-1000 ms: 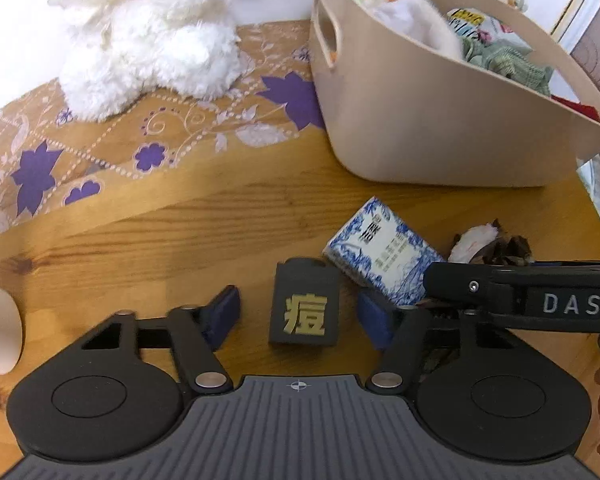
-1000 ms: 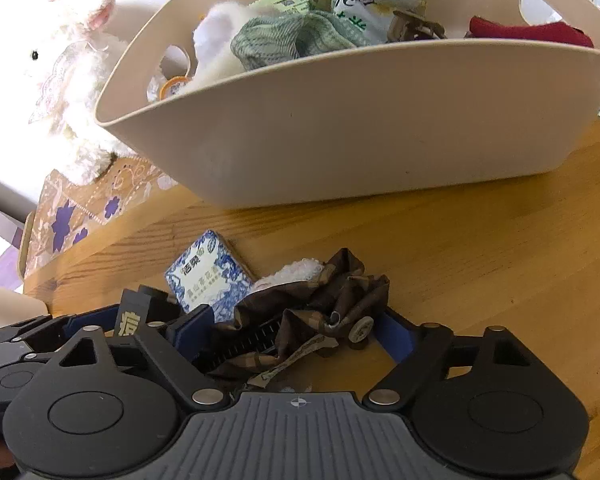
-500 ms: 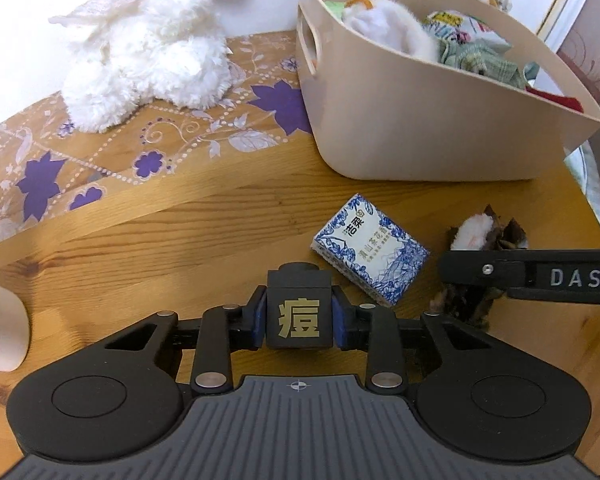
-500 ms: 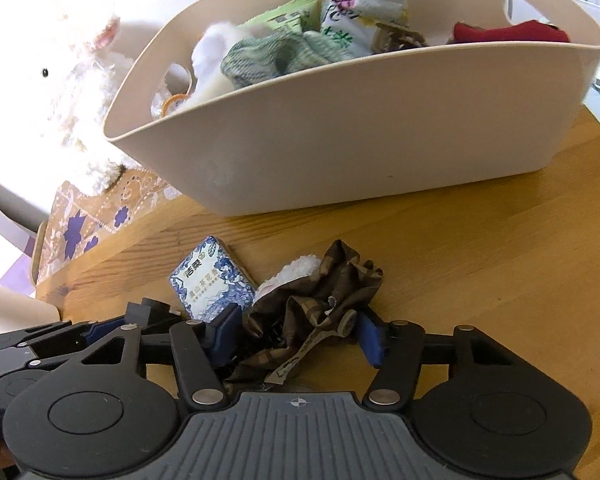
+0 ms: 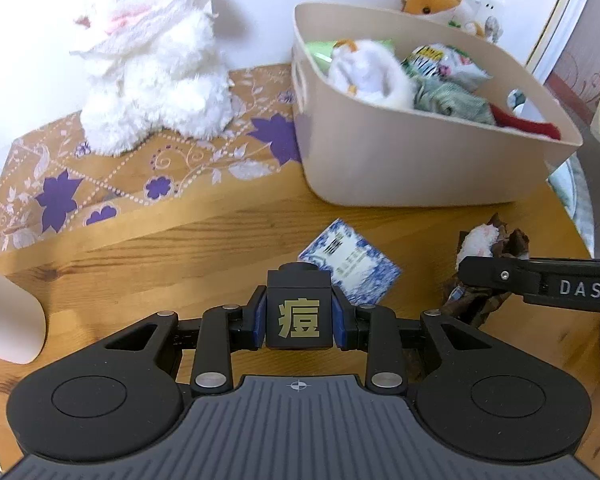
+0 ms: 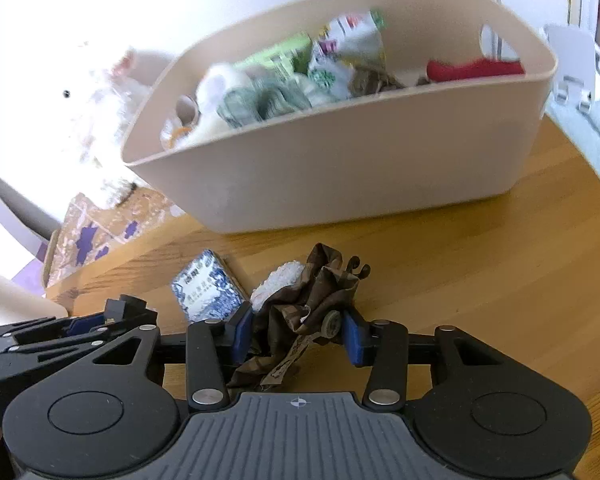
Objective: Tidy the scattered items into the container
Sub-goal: 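Carry black box and hair clip into the basket and open both tools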
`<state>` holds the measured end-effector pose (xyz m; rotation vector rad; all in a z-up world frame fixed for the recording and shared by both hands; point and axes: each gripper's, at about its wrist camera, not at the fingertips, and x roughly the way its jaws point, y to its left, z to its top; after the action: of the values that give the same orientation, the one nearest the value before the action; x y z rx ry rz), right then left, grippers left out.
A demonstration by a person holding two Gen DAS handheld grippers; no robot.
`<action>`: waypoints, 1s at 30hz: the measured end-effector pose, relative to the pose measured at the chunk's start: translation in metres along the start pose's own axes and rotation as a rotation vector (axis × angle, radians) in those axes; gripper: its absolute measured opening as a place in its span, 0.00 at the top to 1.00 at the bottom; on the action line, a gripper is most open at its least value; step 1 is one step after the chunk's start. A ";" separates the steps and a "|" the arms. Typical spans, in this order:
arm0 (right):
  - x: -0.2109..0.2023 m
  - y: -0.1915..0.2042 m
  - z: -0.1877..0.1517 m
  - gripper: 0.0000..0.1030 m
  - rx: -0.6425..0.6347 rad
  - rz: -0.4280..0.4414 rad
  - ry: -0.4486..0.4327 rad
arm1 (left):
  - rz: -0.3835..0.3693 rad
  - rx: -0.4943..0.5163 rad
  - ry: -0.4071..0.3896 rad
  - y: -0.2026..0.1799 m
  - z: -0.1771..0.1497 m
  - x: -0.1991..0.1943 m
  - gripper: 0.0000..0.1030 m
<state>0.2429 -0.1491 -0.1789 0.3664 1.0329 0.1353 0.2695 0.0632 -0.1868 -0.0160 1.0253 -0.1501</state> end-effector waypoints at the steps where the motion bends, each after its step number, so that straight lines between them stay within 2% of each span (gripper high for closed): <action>1: -0.004 0.000 0.001 0.59 -0.004 0.004 -0.010 | -0.002 0.000 -0.008 -0.001 0.001 -0.003 0.69; 14: -0.085 -0.022 0.035 0.59 -0.016 0.051 -0.191 | -0.036 -0.006 -0.149 -0.025 0.036 -0.047 0.69; 23: -0.109 -0.043 0.068 0.59 0.013 0.052 -0.304 | -0.075 -0.014 -0.238 -0.053 0.073 -0.056 0.69; 30: -0.113 -0.057 0.103 0.59 0.000 0.023 -0.358 | -0.093 -0.042 -0.266 -0.074 0.105 -0.045 0.69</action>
<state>0.2700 -0.2581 -0.0609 0.3862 0.6757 0.0859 0.3278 -0.0099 -0.0876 -0.1187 0.7623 -0.2053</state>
